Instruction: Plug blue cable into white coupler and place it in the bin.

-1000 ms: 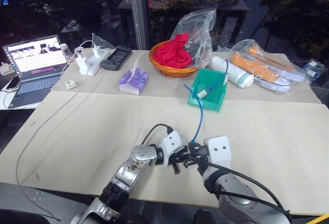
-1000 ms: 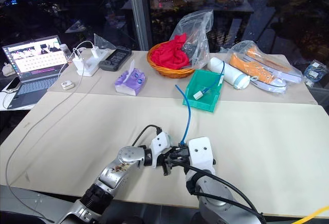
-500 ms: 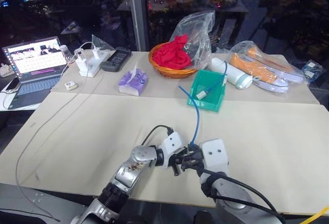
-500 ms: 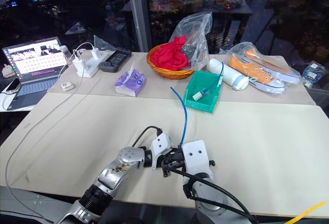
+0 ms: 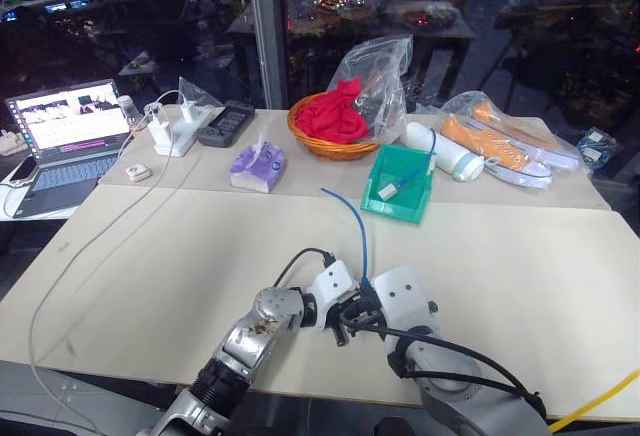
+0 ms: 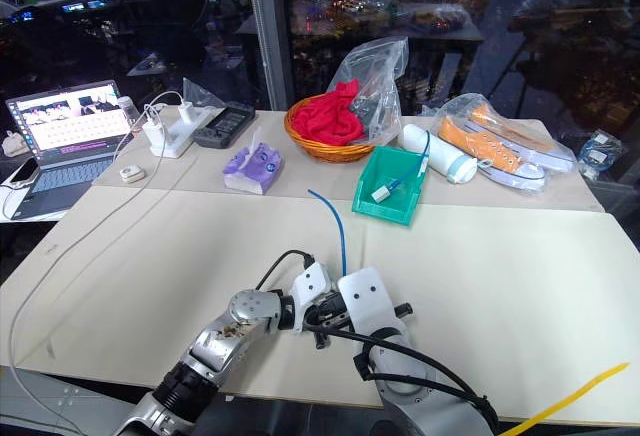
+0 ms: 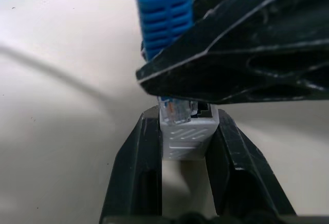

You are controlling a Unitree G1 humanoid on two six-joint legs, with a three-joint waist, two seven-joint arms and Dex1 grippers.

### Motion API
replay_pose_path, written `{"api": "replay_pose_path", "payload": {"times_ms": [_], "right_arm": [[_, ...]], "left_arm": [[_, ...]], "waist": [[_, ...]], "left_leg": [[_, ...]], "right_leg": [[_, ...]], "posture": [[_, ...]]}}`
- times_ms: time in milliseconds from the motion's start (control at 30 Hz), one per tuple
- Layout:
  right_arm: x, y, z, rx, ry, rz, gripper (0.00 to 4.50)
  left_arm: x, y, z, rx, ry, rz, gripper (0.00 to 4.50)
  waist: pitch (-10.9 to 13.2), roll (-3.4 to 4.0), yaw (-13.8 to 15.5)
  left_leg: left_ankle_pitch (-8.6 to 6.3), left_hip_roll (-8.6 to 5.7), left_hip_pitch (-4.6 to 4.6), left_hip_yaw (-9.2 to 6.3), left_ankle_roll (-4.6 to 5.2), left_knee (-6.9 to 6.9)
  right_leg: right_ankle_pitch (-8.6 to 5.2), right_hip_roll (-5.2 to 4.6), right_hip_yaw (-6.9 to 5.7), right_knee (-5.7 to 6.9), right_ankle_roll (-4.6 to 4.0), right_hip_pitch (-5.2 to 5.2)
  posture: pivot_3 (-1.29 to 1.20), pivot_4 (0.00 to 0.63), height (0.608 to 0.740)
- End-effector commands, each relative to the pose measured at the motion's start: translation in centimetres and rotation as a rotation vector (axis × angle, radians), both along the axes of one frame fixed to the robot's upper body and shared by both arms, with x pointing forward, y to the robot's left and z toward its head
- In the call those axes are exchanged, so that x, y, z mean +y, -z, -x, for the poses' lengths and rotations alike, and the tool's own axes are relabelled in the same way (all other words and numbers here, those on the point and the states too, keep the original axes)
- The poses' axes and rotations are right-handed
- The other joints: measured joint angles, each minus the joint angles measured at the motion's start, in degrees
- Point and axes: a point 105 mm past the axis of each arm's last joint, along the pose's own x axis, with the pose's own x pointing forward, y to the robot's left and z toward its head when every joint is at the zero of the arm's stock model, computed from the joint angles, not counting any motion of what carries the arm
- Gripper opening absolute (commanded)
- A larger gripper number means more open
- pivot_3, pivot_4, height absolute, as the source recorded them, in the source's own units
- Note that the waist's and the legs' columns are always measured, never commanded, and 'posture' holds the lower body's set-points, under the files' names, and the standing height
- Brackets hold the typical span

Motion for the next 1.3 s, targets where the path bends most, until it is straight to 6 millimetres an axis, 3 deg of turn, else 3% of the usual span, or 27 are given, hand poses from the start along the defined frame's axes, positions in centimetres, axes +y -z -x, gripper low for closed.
{"api": "replay_pose_path", "payload": {"times_ms": [33,433,767,833,1033,1300], "right_arm": [[-2.9,9.2,3.8,0.449,0.057,0.213,0.00],[-3.7,11.3,7.5,0.577,0.096,0.203,0.00],[-3.0,11.4,6.5,0.558,0.068,0.205,0.00],[-3.2,10.5,5.3,0.497,0.109,0.175,0.00],[-4.1,4.0,0.5,0.164,0.248,-0.031,0.00],[-3.9,0.8,0.4,0.003,0.225,-0.099,0.00]], "left_arm": [[-0.5,-2.3,-0.5,-0.086,0.006,0.057,0.66],[-0.6,-2.4,-0.6,-0.077,0.006,0.063,0.66],[-0.4,-2.5,-1.1,-0.086,-0.009,0.060,0.66],[-0.4,-2.5,-1.2,-0.090,-0.020,0.060,0.66],[-0.7,-2.1,-1.1,-0.087,-0.035,0.067,0.66],[-0.9,-2.1,-1.3,-0.086,-0.051,0.081,0.66]], "waist": [[-0.07,-0.03,0.09],[-1.23,-0.15,1.65],[-1.38,-0.17,1.70],[-1.37,-0.17,1.68],[-0.98,-0.15,1.46],[0.10,0.36,1.07]], "left_leg": [[0.00,0.00,0.01,0.00,0.00,0.00],[-0.35,-0.02,0.27,0.00,0.35,-0.20],[-0.41,-0.02,0.34,-0.02,0.32,-0.24],[-0.41,-0.02,0.35,-0.03,0.32,-0.26],[-0.37,-0.01,0.32,-0.03,0.25,-0.24],[-0.13,-0.08,-0.27,-0.21,-0.13,-0.19]], "right_leg": [[-0.01,0.00,0.00,0.00,0.02,0.02],[-0.58,-0.05,-0.06,-0.01,0.02,0.19],[-0.85,-0.04,-0.06,0.00,0.04,0.36],[-0.86,-0.04,-0.07,0.00,0.04,0.36],[-0.86,-0.03,-0.04,0.04,0.05,0.34],[-0.82,0.01,0.04,0.13,0.03,-0.10]], "posture": [[0.00,0.150,0.740],[0.00,0.150,0.740],[0.00,0.150,0.740],[0.00,0.150,0.740],[0.00,0.150,0.740],[0.00,0.150,0.740]]}}
